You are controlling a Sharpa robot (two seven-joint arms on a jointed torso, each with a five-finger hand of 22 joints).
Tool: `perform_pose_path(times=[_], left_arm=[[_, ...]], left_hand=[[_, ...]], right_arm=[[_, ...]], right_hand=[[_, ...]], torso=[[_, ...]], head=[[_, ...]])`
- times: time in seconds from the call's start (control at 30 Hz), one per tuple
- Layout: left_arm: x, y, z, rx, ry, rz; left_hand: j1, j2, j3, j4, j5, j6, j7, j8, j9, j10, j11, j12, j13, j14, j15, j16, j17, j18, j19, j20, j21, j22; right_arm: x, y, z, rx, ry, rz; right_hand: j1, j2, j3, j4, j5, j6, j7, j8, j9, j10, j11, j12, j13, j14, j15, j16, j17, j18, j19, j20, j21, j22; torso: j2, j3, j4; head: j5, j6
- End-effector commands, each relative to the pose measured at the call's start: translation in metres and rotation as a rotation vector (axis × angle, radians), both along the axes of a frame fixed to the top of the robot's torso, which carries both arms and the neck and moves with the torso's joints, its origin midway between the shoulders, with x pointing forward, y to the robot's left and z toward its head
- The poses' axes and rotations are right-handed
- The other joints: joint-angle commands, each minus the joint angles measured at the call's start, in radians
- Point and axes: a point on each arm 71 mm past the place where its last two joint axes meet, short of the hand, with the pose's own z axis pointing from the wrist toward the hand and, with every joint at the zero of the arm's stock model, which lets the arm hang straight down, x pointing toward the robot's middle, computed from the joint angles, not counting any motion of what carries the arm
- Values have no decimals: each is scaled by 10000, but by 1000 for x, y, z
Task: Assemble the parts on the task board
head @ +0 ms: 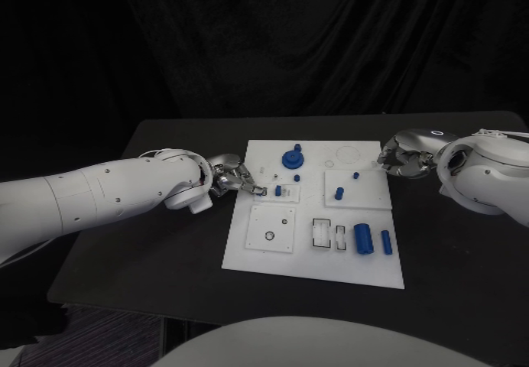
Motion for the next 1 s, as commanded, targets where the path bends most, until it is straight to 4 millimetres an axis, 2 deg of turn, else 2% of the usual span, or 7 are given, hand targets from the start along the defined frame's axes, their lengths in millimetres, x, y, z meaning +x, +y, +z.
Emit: perform_pose_path(times=[0.03,0.07,0.17,0.2,0.43,0.63,1.0], left_arm=[[-6,3,-12,335,218,-57],[-6,3,-11,304,169,-54],[-6,3,-10,218,29,-38],[-6,3,-10,197,-7,-32],[-7,6,-7,30,-325,62],[-9,10,-5,-29,-463,154],[-12,14,-2,-171,-781,319]], left_hand=[[471,296,1423,-940,22,88,5,93,-2628,1083,-183,11,2536,1092,-142,26,2633,-128,-26,-84,27,1998],[306,113,1916,-971,-52,84,3,144,-2555,1077,-186,4,2532,1092,-142,26,2633,-134,-18,-82,40,2003],[35,-202,2697,-1032,-132,92,-8,246,-2428,1055,-176,-19,2517,1092,-164,26,2633,-135,-23,-69,30,2001],[35,-202,2697,-1032,-132,92,-8,246,-2428,1055,-176,-19,2517,1092,-164,26,2633,-135,-23,-69,30,2001],[-727,-941,4630,-1234,-129,50,-8,619,-2005,975,-191,-111,2458,1092,-161,26,2633,-127,-38,-81,4,1995],[-975,-1185,5391,-1351,-152,80,-4,765,-1856,933,-201,-161,2426,1092,-166,26,2633,-127,-34,-94,9,1997],[-1259,-1540,6531,-1597,-647,127,20,909,-1702,894,-195,-212,2391,1092,-167,26,2633,-129,-26,-97,18,1999]], right_arm=[[0,-2,-1,-21,105,-192],[0,-2,-1,-22,109,-196],[0,-2,-2,-27,119,-209],[0,-2,-2,-29,122,-212],[0,-3,-2,-58,156,-244],[0,-4,-2,-91,190,-274],[0,-5,-3,-151,246,-331]], right_hand=[[-109,30,62,9,16,34,-23,51,-10,398,-20,-42,1943,800,-6,-65,2110,197,-51,-19,-55,1629],[-109,30,62,9,16,34,-23,51,-10,398,-20,-42,1943,800,-6,-65,2110,197,-51,-19,-55,1629],[-109,30,62,9,16,34,-23,51,-10,398,-20,-42,1943,800,-6,-65,2110,197,-51,-19,-55,1629],[-109,30,62,9,16,34,-23,51,-10,398,-20,-42,1943,800,-6,-65,2110,197,-51,-19,-55,1629],[-114,29,70,0,18,33,-17,53,-14,384,-18,-52,1930,786,-5,-108,2083,207,-71,-20,-105,1615],[-116,29,72,-2,18,32,-16,53,-15,350,-16,-74,1896,770,-5,-164,2048,217,-91,-20,-155,1600],[-121,27,78,-6,16,28,-13,53,-19,313,-14,-100,1859,753,-3,-217,2015,231,-119,-19,-224,1580]], torso=[[1,-1,0],[0,-3,-1],[-2,-3,5],[-4,-3,5],[1,-2,4],[3,-2,6],[4,-3,11]], head=[[-3,2],[-1,2],[-4,2],[-6,2],[-5,2],[21,2],[49,2]])
